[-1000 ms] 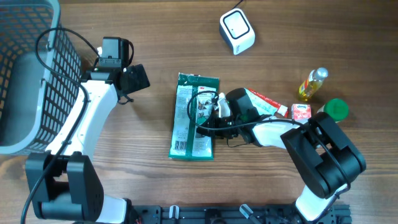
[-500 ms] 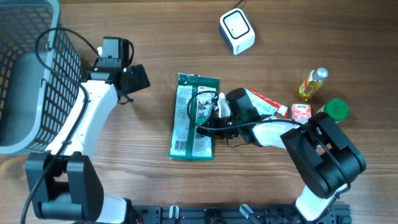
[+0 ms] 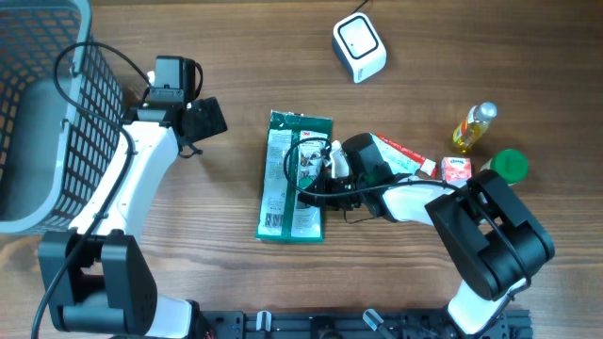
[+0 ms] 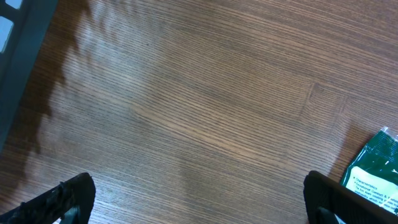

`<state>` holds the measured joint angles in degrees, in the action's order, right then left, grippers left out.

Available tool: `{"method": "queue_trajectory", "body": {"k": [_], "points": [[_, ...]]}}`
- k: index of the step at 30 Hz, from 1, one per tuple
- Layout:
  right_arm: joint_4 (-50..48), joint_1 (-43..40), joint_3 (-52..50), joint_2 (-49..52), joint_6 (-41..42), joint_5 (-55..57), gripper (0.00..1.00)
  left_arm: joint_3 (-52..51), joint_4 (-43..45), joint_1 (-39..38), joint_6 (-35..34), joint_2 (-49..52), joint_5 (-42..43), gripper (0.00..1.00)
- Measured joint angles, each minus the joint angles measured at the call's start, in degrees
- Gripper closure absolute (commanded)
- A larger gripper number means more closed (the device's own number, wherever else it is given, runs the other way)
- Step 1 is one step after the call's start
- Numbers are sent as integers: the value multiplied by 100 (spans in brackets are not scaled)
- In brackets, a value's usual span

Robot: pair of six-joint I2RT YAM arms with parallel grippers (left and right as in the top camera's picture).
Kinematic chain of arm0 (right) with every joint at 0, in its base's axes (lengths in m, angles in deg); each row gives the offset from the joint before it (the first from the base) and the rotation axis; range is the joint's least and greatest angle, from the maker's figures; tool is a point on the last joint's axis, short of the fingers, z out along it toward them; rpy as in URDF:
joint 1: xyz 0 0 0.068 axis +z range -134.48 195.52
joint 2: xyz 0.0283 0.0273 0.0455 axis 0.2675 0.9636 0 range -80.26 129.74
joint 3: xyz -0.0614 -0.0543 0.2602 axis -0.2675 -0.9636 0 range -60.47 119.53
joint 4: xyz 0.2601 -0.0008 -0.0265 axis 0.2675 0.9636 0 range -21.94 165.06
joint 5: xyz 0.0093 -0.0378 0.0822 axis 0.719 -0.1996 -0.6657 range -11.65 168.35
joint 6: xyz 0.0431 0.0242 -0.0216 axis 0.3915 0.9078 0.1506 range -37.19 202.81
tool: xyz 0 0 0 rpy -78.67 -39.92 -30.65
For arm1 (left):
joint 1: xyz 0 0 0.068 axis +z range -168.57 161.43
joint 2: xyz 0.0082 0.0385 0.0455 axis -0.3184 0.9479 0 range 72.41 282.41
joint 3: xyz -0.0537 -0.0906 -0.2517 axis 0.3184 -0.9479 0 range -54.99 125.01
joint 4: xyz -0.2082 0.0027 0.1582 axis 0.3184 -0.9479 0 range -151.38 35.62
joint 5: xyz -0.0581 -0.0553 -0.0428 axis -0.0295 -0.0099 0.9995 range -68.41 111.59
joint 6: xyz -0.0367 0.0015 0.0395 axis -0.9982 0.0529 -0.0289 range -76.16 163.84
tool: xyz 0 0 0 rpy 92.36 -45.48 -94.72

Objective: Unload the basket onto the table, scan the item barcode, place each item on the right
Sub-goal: 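Hold the green gloves pack upright with the right gripper, then lift the green gloves pack with the right gripper toward the white scanner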

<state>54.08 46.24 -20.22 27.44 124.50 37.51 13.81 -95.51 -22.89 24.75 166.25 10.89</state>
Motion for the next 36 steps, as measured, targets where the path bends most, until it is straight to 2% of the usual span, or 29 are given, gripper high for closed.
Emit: {"method": "queue_trajectory", "body": {"k": [10,15,19,22,25,28,31,36], "points": [[122,-31,7,-11,-111,-221,96,0,0,0,-2,0,0,0],[1115,-83,219,-415,-597,-332,96,0,0,-2,-2,0,0,0],[3211,-92,1276,-933,-1355,-107,96,0,-4,0,0,0,0,0],[5034,-92,2570,-1086,-2076,378,96,0,-2,0,0,0,-15,0],[6240,-92,3880,-1099,-2728,925,96,0,-4,0,2,0,-20,0],[6798,-92,5095,-1130,-3390,1631,96,0,0,-2,2,0,-20,0],[6964,-92,5858,-1220,-4212,2369,96,0,-2,0,2,0,-20,0],[6666,-92,6052,-1270,-5497,3663,96,0,0,0,17,0,-20,0]]}}
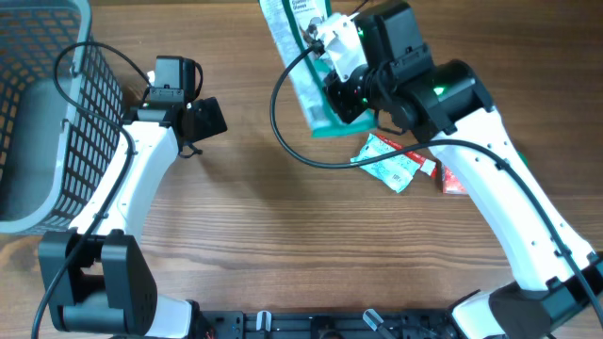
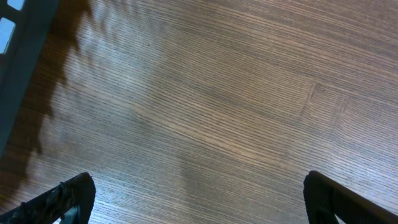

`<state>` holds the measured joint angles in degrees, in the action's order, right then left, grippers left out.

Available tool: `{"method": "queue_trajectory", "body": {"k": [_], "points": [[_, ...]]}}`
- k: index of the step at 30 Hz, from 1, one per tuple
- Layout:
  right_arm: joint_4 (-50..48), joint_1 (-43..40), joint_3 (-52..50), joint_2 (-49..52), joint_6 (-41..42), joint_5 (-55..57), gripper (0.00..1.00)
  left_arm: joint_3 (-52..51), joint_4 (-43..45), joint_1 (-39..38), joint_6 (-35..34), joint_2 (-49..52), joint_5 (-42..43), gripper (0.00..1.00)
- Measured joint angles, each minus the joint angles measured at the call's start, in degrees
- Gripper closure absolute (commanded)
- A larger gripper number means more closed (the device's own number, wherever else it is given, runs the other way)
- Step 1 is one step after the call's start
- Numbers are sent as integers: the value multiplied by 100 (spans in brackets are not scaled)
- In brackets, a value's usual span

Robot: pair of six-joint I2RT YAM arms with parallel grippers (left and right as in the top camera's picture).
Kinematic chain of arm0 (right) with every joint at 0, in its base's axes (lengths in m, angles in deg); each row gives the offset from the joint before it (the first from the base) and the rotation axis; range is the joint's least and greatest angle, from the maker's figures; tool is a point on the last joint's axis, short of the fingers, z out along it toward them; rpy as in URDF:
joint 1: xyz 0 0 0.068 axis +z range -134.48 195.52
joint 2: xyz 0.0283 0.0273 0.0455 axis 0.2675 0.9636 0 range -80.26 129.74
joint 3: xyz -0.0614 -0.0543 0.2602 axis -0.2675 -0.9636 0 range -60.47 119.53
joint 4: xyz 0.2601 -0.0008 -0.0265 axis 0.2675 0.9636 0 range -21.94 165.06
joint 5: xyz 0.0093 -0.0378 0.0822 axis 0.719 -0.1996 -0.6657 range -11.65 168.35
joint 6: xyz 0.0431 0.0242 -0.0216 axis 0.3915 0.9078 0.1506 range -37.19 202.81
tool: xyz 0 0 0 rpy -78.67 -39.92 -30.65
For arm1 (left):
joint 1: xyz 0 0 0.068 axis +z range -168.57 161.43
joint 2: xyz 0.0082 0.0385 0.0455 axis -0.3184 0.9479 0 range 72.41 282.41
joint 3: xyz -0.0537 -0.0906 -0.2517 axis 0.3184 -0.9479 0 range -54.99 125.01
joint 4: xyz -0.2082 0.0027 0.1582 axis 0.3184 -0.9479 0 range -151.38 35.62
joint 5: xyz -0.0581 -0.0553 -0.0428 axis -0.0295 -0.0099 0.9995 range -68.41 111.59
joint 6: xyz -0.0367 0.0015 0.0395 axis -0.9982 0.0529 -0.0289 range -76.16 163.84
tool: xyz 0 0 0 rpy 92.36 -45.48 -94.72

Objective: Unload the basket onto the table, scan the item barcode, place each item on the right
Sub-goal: 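Lift the green gloves pack with the right gripper toward the white scanner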

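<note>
My right gripper is shut on the green packet and holds it raised at the top middle of the overhead view, white label side up. The packet runs past the frame's top edge. The right arm and packet cover the spot behind them, and no scanner shows. My left gripper hangs near the basket, open; in the left wrist view its black fingertips stand wide apart over bare wood, with nothing between them.
A grey wire basket fills the far left. A red and white pouch and a small red box lie on the wooden table under the right arm.
The right gripper was low over the green packet lying flat mid-table; now it holds the packet raised at the top of the view. The packet has left the left wrist view. The left arm has not moved.
</note>
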<state>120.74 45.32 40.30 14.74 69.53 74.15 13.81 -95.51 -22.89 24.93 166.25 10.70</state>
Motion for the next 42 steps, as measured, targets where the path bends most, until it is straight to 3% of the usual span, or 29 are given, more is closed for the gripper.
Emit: {"method": "queue_trajectory", "body": {"k": [6,13,23,31,42], "points": [[-1217,0,-2,584,-1244,1534,96,0,-2,0,2,0,0,0],[-3637,-2,-4,1692,-2774,2981,96,0,-4,0,2,0,0,0],[-5886,-24,-11,3051,-4365,4017,96,0,2,-2,20,0,-4,0],[-5766,-28,-11,3416,-4306,4190,96,0,0,0,20,0,0,0],[-4391,-28,-11,3418,-2293,3713,96,0,0,0,20,0,-2,0]]}}
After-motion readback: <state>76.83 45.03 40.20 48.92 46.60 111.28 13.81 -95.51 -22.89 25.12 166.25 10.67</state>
